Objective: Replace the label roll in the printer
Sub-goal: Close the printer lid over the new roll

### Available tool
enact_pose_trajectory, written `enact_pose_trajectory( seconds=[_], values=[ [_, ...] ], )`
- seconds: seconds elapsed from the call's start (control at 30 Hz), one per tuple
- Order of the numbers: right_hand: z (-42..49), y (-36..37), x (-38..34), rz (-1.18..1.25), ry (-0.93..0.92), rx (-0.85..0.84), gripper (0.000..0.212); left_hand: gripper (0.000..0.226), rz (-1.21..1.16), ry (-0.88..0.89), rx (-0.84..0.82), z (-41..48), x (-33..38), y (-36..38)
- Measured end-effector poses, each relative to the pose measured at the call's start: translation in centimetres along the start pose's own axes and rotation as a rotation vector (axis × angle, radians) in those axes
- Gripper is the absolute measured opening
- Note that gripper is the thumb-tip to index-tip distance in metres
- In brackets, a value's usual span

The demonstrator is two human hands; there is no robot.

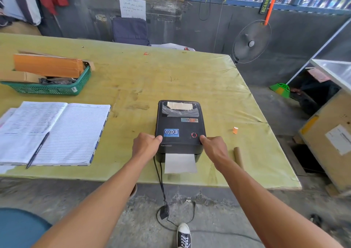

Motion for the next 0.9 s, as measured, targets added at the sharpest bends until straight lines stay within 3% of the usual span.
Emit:
enact_pose_trajectory(
  seconds=[0.2, 0.4, 0.5, 0.73, 0.9],
  values=[
    [0.5, 0.3, 1.2, 0.03, 0.015, -0.017, 0.053, 0.027, -0.071, -0.059, -0.046, 1.1, -1.2, 0.5],
    [-0.4, 0.3, 0.9, 0.027, 0.066, -0.042, 0.053, 0.038, -0.054, -0.103, -0.002, 1.0, -1.2, 0.9],
    [-0.3, 0.4, 0.9, 0.009, 0.075, -0.046, 0.051, 0.025, -0.073, -0.133, -0.012, 1.2, -1.1, 1.0],
    [0.1, 0.6, 1.3, 0.003, 0.096, -0.048, 0.037, 0.033, -0.079, -0.174, 0.014, 1.3, -1.2, 1.0],
    [0.4, 0.6, 1.4, 0.024, 0.091, -0.044, 0.036, 0.023, -0.057, -0.145, 0.027, 1.5, -1.1, 1.2]
  ],
)
Point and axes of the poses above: each hand's wrist, its own z-axis towards the middle knuckle, its own y-axis out of the palm, x = y × z, the point moved 4 cm from there along z, towards the middle knuckle, and after that the axes turned 8 degrees about y, right-handed, at the moved point
